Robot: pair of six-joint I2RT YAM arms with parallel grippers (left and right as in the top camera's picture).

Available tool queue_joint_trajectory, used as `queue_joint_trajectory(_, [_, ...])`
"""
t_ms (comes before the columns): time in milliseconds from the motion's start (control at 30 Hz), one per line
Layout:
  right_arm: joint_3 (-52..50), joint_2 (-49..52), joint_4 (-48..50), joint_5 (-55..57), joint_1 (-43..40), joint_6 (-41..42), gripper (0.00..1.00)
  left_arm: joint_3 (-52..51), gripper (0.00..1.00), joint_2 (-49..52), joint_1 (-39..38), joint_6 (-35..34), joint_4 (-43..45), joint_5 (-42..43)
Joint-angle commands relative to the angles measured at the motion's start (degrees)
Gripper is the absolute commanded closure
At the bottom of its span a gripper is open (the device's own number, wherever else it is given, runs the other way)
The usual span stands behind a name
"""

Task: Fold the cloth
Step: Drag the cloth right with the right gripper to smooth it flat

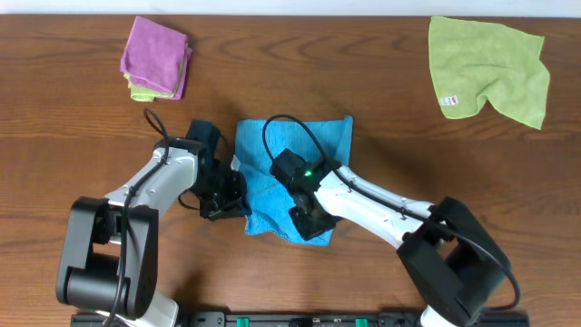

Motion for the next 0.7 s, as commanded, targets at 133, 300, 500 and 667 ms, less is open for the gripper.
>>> queue_joint_trajectory(133, [-0.31, -4.22, -1.86, 4.09, 0.22, 3.98, 0.96, 1.29, 0.94, -0.66, 0.24, 1.16, 0.04, -1.44])
queue_joint_trajectory(300, [-0.31, -5.55, 0.98, 0.22, 0.28, 0.68, 0.56, 1.29, 0.94, -0.66, 0.24, 1.16, 0.11, -1.44])
queue_joint_trajectory(500, [-0.35, -5.05, 4.61, -1.75, 0.44, -0.11, 0.55, 1.29, 0.94, -0.66, 0.24, 1.16, 0.04, -1.42])
queue_joint_trajectory(667, [-0.66, -5.05, 6.51, -1.84, 0.74, -0.09, 0.52, 1.31, 0.94, -0.66, 0.24, 1.16, 0.02, -1.40])
